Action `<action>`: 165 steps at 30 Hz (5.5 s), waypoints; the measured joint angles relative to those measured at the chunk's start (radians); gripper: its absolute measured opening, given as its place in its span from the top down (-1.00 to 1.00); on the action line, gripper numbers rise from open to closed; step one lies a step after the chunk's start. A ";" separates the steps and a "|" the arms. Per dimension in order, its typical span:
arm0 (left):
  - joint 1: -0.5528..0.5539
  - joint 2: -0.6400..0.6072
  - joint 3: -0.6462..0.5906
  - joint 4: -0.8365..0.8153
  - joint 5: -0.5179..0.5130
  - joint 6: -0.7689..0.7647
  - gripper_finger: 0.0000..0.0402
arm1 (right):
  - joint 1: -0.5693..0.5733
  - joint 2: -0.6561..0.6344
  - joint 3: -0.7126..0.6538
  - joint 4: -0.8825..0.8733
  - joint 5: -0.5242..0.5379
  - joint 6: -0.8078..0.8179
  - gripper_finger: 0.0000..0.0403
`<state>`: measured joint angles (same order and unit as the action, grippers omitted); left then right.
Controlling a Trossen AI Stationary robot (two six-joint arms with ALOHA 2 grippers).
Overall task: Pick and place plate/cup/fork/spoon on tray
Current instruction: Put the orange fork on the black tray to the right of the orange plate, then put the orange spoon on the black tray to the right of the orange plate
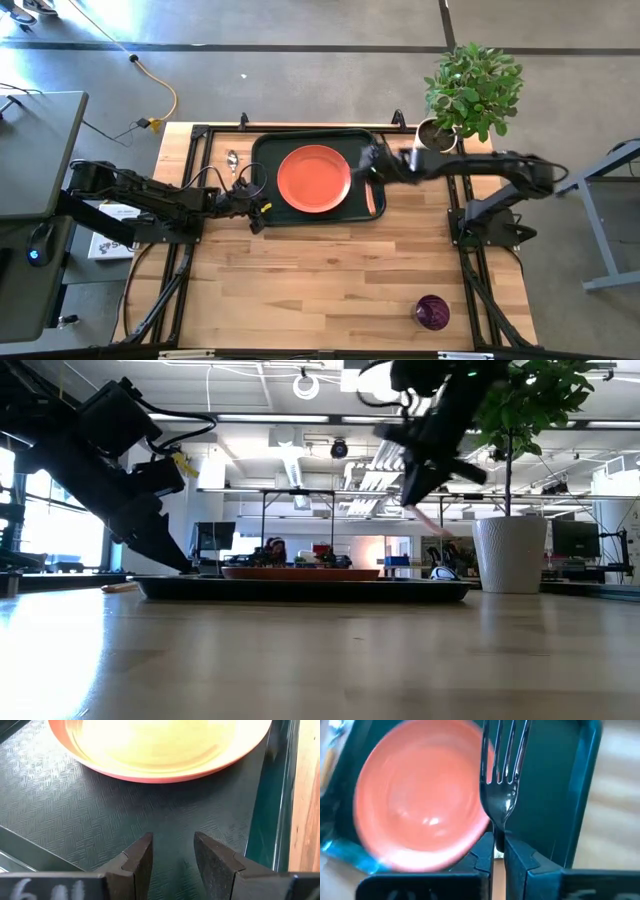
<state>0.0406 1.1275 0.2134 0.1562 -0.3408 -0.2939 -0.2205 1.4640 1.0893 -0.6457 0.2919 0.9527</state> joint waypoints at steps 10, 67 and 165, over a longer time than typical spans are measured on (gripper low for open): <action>0.000 0.000 0.000 -0.003 -0.001 0.012 0.34 | -0.173 0.386 0.247 -0.049 -0.067 -0.147 0.96; 0.113 -0.366 0.139 -0.423 -0.486 -0.111 0.34 | 0.122 0.386 0.269 0.062 0.059 -0.248 0.28; -0.104 -0.326 0.074 0.128 -0.335 0.228 0.92 | 0.112 0.311 0.270 0.672 -0.103 -0.476 0.21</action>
<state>-0.0631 0.8016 0.2871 0.2842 -0.6754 -0.0661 -0.1082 1.7752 1.3598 0.0264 0.1885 0.4762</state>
